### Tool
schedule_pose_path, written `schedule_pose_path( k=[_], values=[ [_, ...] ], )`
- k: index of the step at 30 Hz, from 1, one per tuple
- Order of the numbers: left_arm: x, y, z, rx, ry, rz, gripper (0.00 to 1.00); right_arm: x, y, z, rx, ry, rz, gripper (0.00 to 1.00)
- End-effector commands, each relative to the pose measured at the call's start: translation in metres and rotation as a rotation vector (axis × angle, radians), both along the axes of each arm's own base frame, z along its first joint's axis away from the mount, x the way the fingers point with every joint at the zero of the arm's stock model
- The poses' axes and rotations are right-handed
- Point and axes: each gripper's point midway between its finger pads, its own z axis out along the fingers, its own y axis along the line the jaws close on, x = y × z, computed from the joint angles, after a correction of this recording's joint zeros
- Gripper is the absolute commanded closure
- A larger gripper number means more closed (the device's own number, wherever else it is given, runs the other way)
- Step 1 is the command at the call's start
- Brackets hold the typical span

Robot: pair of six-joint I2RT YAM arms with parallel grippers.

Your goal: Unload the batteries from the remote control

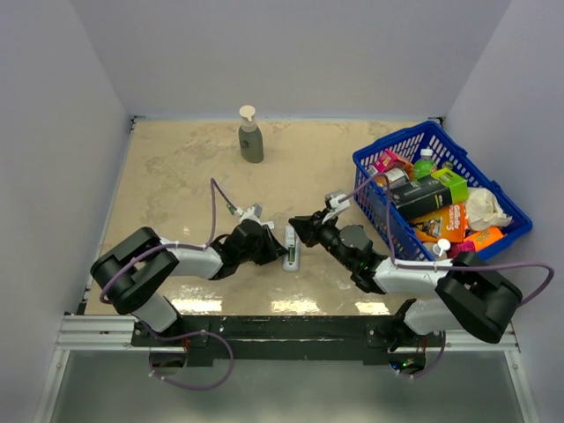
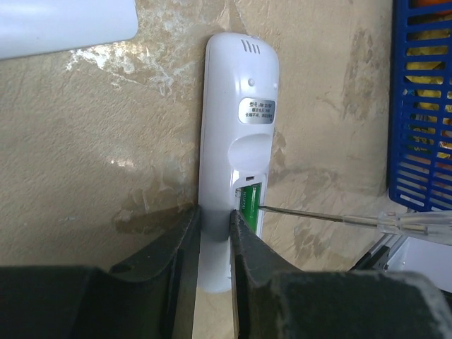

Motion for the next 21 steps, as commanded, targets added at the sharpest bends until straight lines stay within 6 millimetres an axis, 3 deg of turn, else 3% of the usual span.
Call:
schedule_pose_path(
  k=[1, 3, 4, 6, 7, 10, 14, 19, 21],
  values=[
    [-0.038, -0.041, 0.029, -0.138, 0.037, -0.137, 1.00, -0.052, -0.011, -0.084, -0.101, 0.282, 0.081, 1.00],
    [-0.040, -0.036, 0.025, -0.113, 0.058, -0.120, 1.00, -0.050, -0.023, -0.083, -0.063, 0.307, 0.008, 1.00],
    [-0.042, -0.034, 0.025, -0.112, 0.056, -0.118, 1.00, -0.058, -0.036, -0.096, -0.048, 0.348, -0.020, 1.00],
    [-0.043, -0.019, 0.018, -0.084, 0.055, -0.057, 1.00, -0.056, -0.046, -0.088, -0.014, 0.315, -0.063, 1.00],
    [-0.045, -0.016, 0.016, -0.090, 0.060, -0.045, 1.00, -0.061, -0.054, -0.098, -0.027, 0.353, -0.082, 1.00],
    [-0.051, -0.013, 0.019, -0.142, 0.057, -0.047, 1.00, -0.063, -0.065, -0.092, -0.023, 0.306, -0.093, 1.00],
    [-0.049, -0.022, 0.024, -0.103, 0.033, -0.091, 1.00, -0.067, -0.058, -0.090, -0.029, 0.290, -0.046, 1.00],
    [-0.064, -0.027, 0.017, -0.139, 0.044, -0.091, 1.00, -0.071, -0.048, -0.097, -0.049, 0.303, 0.012, 1.00],
    [-0.071, -0.030, 0.015, -0.148, 0.056, -0.107, 1.00, -0.070, -0.036, -0.087, -0.023, 0.291, 0.054, 1.00]
  ],
)
